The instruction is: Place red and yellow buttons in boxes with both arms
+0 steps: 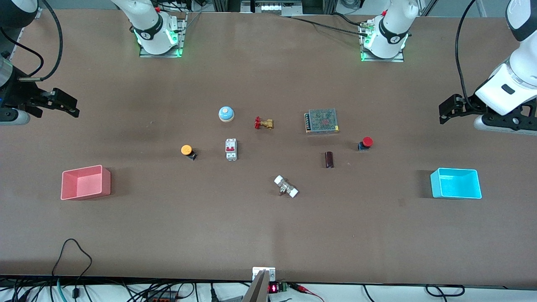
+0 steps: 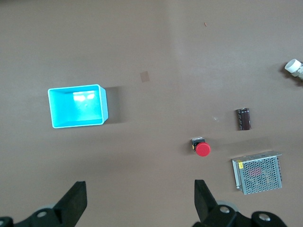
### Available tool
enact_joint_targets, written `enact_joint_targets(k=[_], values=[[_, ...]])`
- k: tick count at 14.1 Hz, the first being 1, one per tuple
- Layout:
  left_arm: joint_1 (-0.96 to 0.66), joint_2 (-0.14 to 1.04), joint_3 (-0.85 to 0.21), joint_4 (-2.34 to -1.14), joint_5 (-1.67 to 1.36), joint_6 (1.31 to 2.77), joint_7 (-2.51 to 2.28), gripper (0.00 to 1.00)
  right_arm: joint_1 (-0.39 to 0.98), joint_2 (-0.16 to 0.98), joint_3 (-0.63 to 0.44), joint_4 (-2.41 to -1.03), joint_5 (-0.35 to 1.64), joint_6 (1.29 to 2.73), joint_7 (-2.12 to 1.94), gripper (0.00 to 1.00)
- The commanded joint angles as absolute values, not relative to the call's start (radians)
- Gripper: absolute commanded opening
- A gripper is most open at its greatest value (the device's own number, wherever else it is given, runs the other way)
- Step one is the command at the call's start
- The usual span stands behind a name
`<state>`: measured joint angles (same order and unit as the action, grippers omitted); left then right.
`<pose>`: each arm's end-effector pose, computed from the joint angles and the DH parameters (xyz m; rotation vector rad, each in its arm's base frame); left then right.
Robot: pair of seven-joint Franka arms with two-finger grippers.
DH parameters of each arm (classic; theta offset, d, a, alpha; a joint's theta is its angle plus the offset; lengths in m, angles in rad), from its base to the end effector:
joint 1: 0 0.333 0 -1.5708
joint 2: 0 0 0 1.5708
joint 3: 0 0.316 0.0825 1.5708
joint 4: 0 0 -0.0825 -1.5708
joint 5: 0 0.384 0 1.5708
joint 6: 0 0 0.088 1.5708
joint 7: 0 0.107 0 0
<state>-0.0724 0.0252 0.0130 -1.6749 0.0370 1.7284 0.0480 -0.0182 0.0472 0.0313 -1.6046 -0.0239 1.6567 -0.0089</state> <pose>0.5721 -0.0307 0.5747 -3.0996 0.1748 -0.0443 0.5752 0.0048 0.5894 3.1190 0.0374 0.0078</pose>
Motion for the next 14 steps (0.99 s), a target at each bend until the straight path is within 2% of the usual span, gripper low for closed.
enact_joint_targets(k=[1, 6, 11, 14], values=[[-0.078, 0.028, 0.020, -1.657, 0.025, 1.704, 0.058, 1.00, -0.005, 0.061, 0.021, -1.572, -0.038, 1.626, -0.020, 1.00], [-0.078, 0.032, 0.020, -1.658, 0.021, 1.703, 0.058, 1.00, -0.005, 0.075, 0.026, -1.572, -0.028, 1.626, -0.012, 1.00], [-0.118, 0.124, -0.003, -1.658, 0.023, 1.629, 0.069, 1.00, 0.058, 0.167, 0.031, -1.577, -0.025, 1.631, -0.017, 1.00], [-0.149, 0.225, -0.028, -1.657, 0.017, 1.696, -0.010, 1.00, 0.112, 0.230, 0.031, -1.618, 0.003, 1.748, 0.079, 1.00]])
